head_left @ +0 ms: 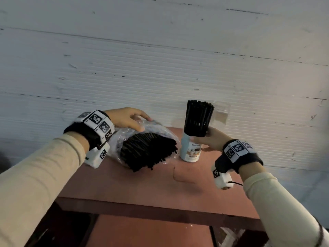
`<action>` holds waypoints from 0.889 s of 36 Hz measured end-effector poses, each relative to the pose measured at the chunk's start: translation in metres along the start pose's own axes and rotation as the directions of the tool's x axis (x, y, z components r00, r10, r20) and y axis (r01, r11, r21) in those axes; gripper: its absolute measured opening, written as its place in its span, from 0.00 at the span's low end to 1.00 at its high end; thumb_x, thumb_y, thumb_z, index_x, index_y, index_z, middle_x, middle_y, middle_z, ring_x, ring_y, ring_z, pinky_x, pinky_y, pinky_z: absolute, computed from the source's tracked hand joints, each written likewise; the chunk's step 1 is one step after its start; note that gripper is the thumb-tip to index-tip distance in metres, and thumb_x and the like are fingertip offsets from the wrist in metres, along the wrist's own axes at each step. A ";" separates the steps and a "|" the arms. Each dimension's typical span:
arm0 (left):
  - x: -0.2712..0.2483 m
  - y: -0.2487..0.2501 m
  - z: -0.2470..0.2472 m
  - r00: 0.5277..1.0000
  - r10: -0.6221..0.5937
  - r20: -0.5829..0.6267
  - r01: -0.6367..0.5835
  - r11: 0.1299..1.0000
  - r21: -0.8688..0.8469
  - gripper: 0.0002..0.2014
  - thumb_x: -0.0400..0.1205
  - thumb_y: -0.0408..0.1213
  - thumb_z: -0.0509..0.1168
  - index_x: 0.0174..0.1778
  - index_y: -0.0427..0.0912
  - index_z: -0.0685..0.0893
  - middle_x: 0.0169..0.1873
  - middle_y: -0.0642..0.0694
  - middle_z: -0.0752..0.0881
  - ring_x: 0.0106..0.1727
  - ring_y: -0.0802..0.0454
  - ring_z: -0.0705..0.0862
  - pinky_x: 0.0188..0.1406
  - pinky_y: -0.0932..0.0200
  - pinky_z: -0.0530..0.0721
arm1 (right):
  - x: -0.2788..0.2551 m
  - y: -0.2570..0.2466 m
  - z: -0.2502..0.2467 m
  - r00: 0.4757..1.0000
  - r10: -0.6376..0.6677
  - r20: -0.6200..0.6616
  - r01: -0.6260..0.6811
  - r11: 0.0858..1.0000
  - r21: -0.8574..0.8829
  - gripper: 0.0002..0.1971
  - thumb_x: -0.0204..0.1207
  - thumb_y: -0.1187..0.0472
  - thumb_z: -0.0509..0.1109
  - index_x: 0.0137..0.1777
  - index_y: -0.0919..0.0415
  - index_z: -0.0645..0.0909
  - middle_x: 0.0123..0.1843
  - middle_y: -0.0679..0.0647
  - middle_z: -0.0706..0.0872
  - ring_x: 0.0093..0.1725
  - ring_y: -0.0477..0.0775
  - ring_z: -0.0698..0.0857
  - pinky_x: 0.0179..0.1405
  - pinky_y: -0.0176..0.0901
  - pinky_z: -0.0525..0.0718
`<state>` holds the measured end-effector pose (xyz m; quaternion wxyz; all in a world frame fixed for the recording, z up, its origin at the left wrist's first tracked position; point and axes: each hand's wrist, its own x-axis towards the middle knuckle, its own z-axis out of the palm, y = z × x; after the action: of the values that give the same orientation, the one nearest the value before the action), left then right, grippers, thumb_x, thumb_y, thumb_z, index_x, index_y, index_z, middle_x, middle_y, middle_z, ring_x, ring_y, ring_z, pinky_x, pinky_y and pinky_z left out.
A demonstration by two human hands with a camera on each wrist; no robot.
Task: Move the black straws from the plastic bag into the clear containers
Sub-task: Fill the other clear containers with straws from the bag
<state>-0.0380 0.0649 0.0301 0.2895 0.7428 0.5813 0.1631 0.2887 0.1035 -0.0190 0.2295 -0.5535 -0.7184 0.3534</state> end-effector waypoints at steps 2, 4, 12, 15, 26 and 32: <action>0.002 -0.007 0.001 1.000 0.014 -0.006 -0.014 1.000 0.013 0.19 0.79 0.36 0.74 0.62 0.62 0.85 0.62 0.48 0.84 0.66 0.55 0.80 0.72 0.51 0.74 | 0.010 -0.006 0.008 1.000 0.000 -0.024 0.000 1.000 0.001 0.21 0.74 0.50 0.75 0.65 0.50 0.76 0.63 0.51 0.83 0.61 0.53 0.83 0.56 0.53 0.87; 0.006 -0.011 0.001 0.999 0.032 0.005 -0.032 0.999 0.027 0.18 0.80 0.36 0.73 0.55 0.68 0.87 0.61 0.46 0.86 0.60 0.52 0.82 0.66 0.49 0.77 | 0.023 -0.011 0.016 0.996 -0.008 -0.084 0.008 1.000 -0.003 0.18 0.75 0.50 0.74 0.63 0.52 0.78 0.62 0.56 0.84 0.62 0.60 0.84 0.60 0.60 0.86; 0.027 -0.020 -0.010 0.996 0.085 0.023 -0.086 0.996 0.022 0.16 0.79 0.33 0.74 0.50 0.65 0.88 0.50 0.40 0.89 0.46 0.48 0.84 0.64 0.44 0.81 | 0.096 -0.009 0.041 0.967 -0.037 -0.250 0.030 0.999 -0.032 0.33 0.72 0.43 0.75 0.73 0.59 0.73 0.64 0.54 0.84 0.61 0.58 0.84 0.61 0.53 0.83; 0.034 -0.023 -0.013 0.996 0.072 0.047 -0.072 0.997 -0.006 0.16 0.79 0.33 0.74 0.52 0.62 0.89 0.44 0.51 0.88 0.44 0.52 0.83 0.58 0.49 0.81 | 0.110 -0.018 0.047 0.965 -0.035 -0.261 0.039 0.999 0.012 0.31 0.74 0.46 0.74 0.72 0.61 0.71 0.61 0.55 0.82 0.57 0.58 0.86 0.57 0.54 0.85; 0.047 -0.029 -0.015 0.995 0.055 0.083 -0.047 0.994 -0.097 0.15 0.80 0.28 0.72 0.57 0.53 0.88 0.43 0.52 0.84 0.26 0.59 0.73 0.25 0.65 0.69 | 0.140 -0.028 0.055 0.947 -0.014 -0.320 0.044 0.995 0.086 0.29 0.78 0.53 0.72 0.74 0.65 0.67 0.62 0.58 0.81 0.60 0.61 0.83 0.56 0.49 0.82; 0.048 -0.031 -0.015 0.995 0.051 0.085 -0.041 0.993 -0.115 0.16 0.80 0.28 0.72 0.58 0.53 0.89 0.43 0.53 0.84 0.27 0.55 0.69 0.22 0.66 0.66 | 0.136 -0.023 0.055 0.936 -0.064 -0.347 0.088 0.995 0.053 0.33 0.77 0.51 0.72 0.77 0.63 0.65 0.71 0.59 0.78 0.67 0.59 0.79 0.62 0.47 0.79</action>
<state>-0.0571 0.1195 0.0178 0.3523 0.7450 0.5405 0.1697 0.1959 0.2166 -0.0450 0.3840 -0.5706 -0.6755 0.2658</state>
